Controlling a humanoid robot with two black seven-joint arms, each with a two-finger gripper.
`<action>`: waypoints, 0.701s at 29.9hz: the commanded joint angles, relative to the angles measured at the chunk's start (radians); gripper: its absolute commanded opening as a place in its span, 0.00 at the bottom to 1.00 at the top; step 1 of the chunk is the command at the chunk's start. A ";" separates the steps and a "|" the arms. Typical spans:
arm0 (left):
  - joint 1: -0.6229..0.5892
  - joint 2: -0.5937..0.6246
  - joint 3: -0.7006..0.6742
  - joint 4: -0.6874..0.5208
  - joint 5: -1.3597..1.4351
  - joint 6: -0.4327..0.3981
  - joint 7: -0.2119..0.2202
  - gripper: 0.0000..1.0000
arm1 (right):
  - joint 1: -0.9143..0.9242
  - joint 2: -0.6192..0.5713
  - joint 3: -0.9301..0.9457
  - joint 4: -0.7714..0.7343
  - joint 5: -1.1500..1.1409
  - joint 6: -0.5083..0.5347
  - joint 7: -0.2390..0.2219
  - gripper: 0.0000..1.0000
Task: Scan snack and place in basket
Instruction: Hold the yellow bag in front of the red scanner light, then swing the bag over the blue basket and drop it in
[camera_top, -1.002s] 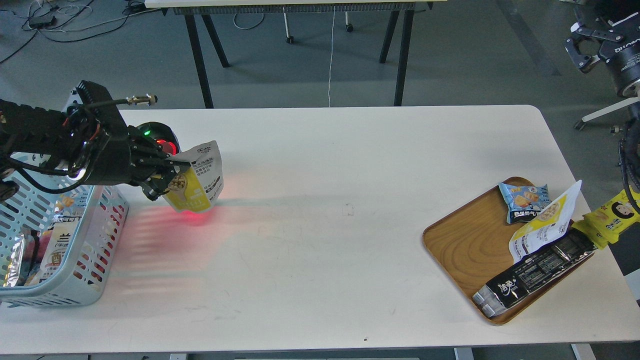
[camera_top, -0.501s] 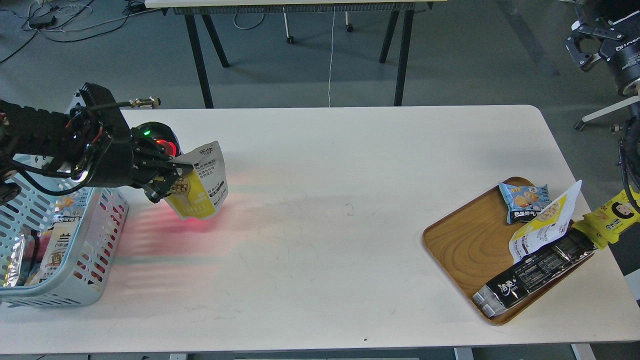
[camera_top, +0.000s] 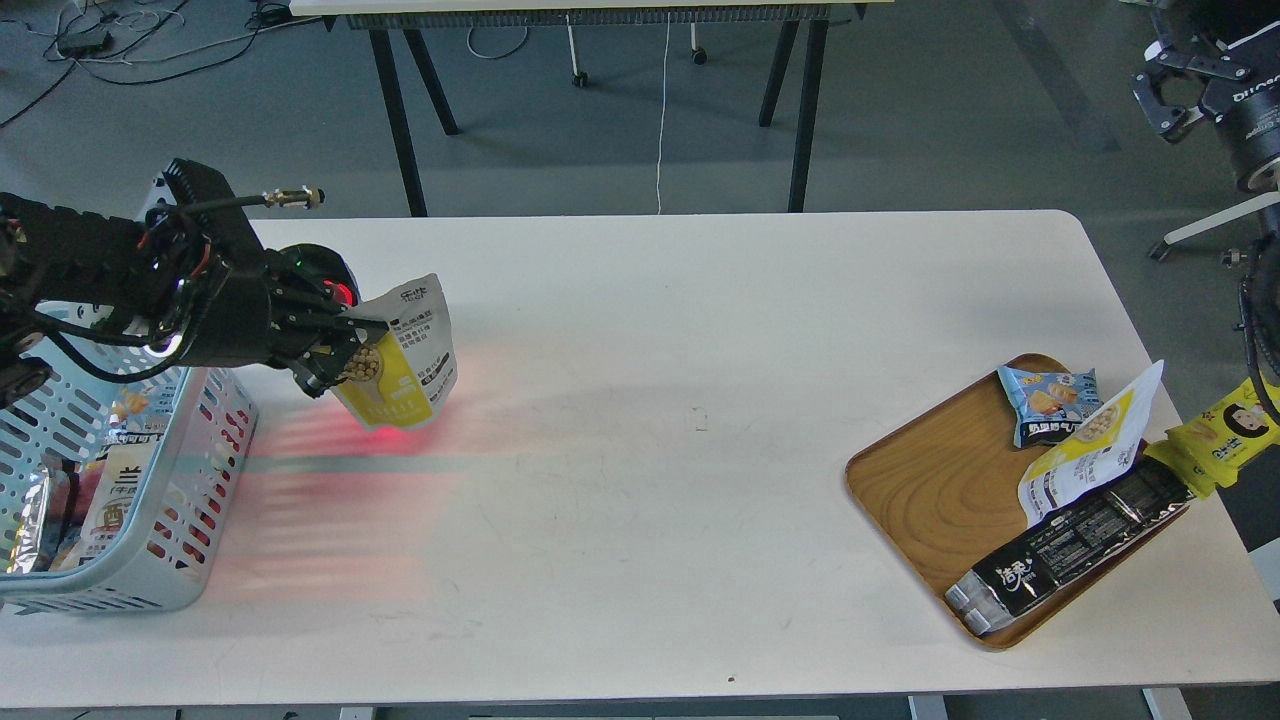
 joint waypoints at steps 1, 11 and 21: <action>-0.003 0.018 -0.012 -0.034 0.000 0.000 0.000 0.00 | -0.002 0.000 0.000 0.000 0.000 0.000 0.000 0.99; -0.019 0.125 -0.110 -0.135 0.000 -0.005 0.000 0.00 | 0.000 0.000 0.002 0.000 0.000 0.000 0.000 0.99; -0.017 0.337 -0.219 -0.160 0.000 -0.005 0.000 0.00 | -0.003 -0.006 0.002 0.000 0.000 0.000 0.000 0.99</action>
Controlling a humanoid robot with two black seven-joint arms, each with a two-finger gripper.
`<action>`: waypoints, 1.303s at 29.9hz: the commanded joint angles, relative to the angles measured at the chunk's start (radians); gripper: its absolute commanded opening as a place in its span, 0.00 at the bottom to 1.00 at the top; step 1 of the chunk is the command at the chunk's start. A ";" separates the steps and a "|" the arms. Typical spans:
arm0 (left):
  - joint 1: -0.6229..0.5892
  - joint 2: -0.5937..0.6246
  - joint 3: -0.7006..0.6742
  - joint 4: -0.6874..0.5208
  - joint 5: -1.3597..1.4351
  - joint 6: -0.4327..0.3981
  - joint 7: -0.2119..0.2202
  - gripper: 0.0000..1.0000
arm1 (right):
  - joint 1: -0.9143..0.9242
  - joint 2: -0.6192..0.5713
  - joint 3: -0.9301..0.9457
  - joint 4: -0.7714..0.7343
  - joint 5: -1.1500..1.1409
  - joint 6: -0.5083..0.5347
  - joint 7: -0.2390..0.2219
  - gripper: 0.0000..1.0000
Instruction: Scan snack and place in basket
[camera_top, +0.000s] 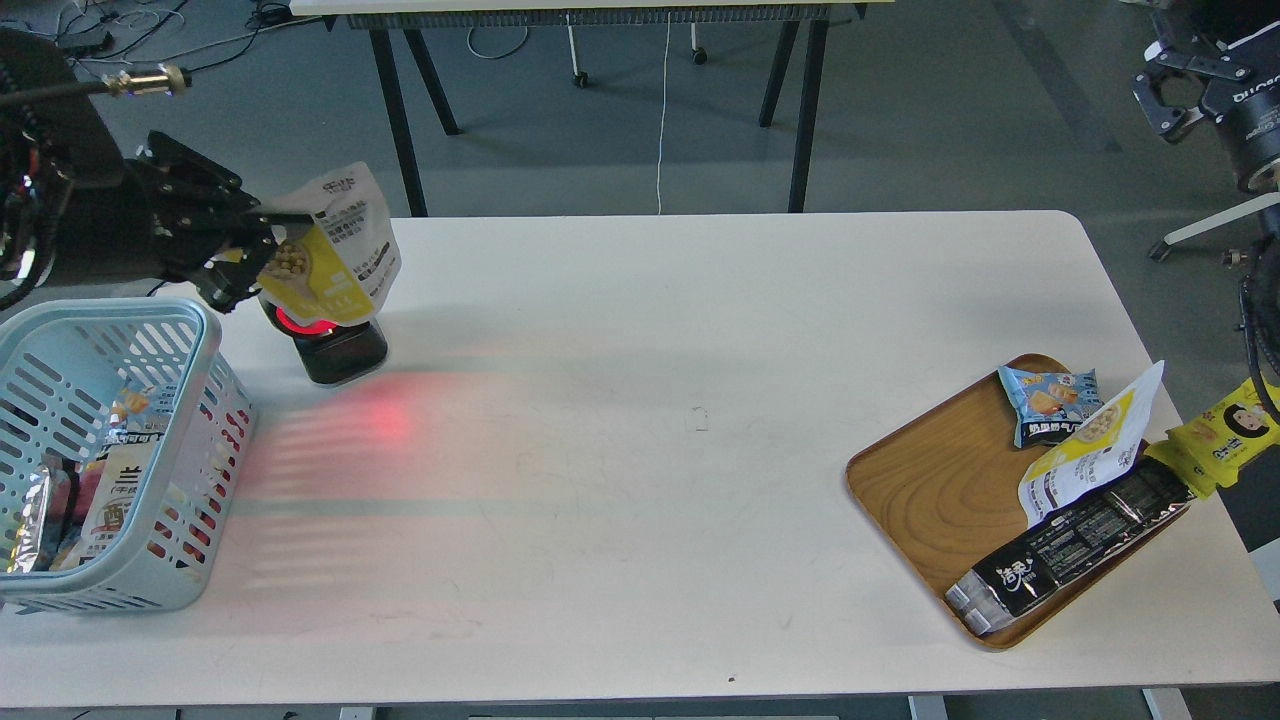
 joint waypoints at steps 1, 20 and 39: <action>0.000 0.096 -0.015 0.004 0.000 0.002 0.000 0.00 | 0.001 0.001 0.001 0.000 0.000 0.000 0.000 0.99; 0.011 0.306 0.393 0.223 -0.103 0.341 0.000 0.00 | -0.007 0.004 0.014 -0.014 0.000 0.000 0.000 0.99; 0.003 0.181 0.347 0.234 -0.526 0.334 0.000 0.98 | 0.005 -0.001 0.010 -0.018 -0.003 0.000 0.000 0.99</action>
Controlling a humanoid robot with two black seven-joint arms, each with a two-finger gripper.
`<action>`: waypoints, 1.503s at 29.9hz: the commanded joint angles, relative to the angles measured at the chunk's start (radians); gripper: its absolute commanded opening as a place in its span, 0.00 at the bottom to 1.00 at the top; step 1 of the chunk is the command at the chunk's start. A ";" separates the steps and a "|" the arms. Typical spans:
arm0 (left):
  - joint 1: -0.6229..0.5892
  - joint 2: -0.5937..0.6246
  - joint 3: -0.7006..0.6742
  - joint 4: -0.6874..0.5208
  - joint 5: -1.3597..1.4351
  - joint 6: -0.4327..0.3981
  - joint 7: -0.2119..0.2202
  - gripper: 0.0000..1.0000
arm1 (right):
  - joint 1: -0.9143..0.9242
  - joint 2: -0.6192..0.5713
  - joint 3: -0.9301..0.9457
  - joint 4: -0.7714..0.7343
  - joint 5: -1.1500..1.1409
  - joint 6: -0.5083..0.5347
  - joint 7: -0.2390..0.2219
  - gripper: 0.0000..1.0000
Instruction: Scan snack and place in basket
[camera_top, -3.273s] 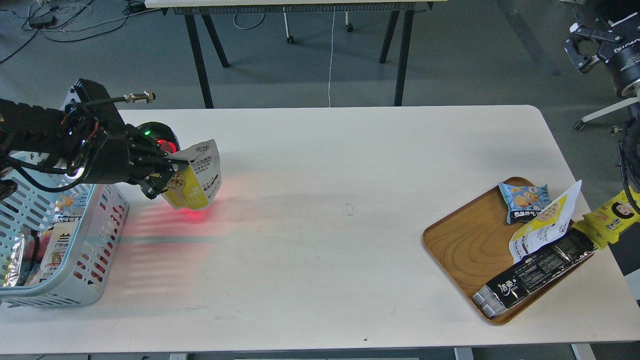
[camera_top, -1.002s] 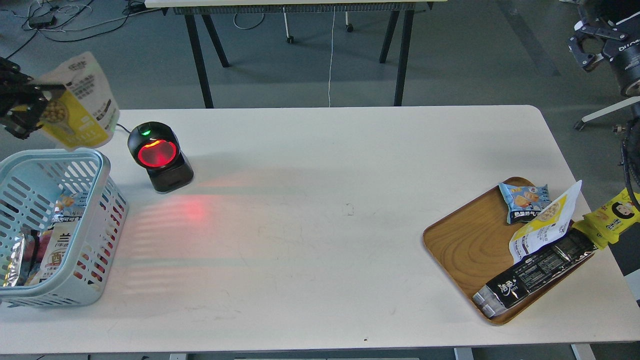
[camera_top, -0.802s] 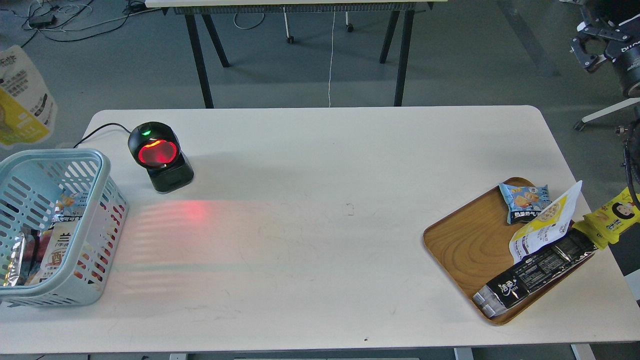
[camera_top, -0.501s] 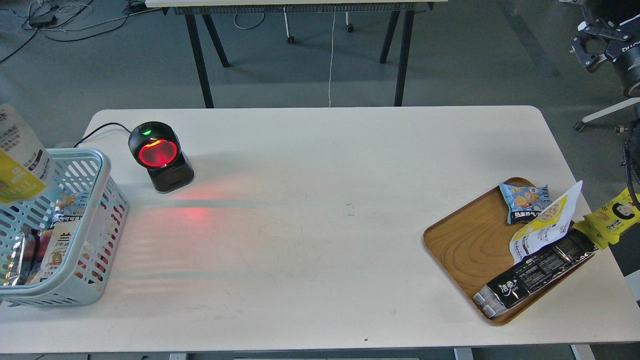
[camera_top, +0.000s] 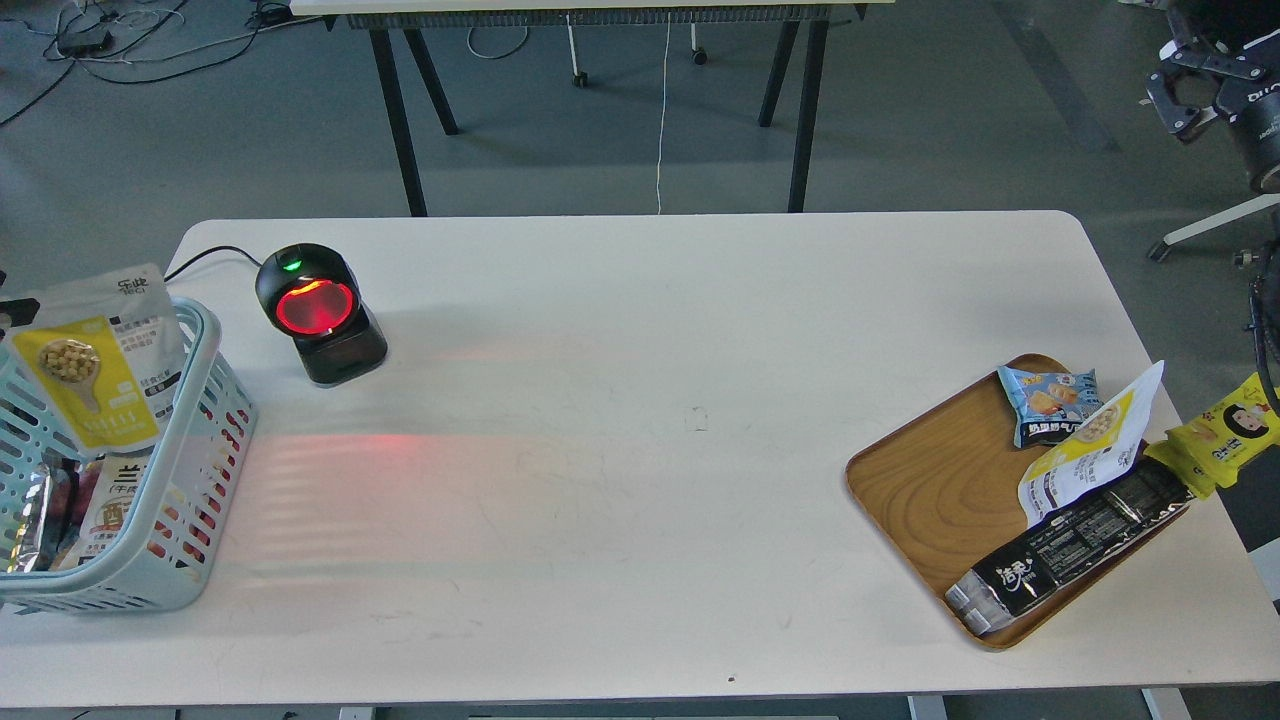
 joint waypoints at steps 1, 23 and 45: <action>-0.002 -0.090 -0.052 0.050 -0.229 -0.008 0.000 0.99 | 0.009 -0.001 0.000 -0.003 -0.011 0.000 0.000 0.99; -0.041 -0.960 -0.435 1.069 -1.590 -0.381 0.000 1.00 | 0.047 0.112 0.163 -0.129 -0.022 0.000 -0.128 0.98; -0.075 -1.269 -0.538 1.193 -2.167 -0.381 0.137 1.00 | 0.039 0.266 0.295 -0.279 -0.023 0.000 -0.226 0.99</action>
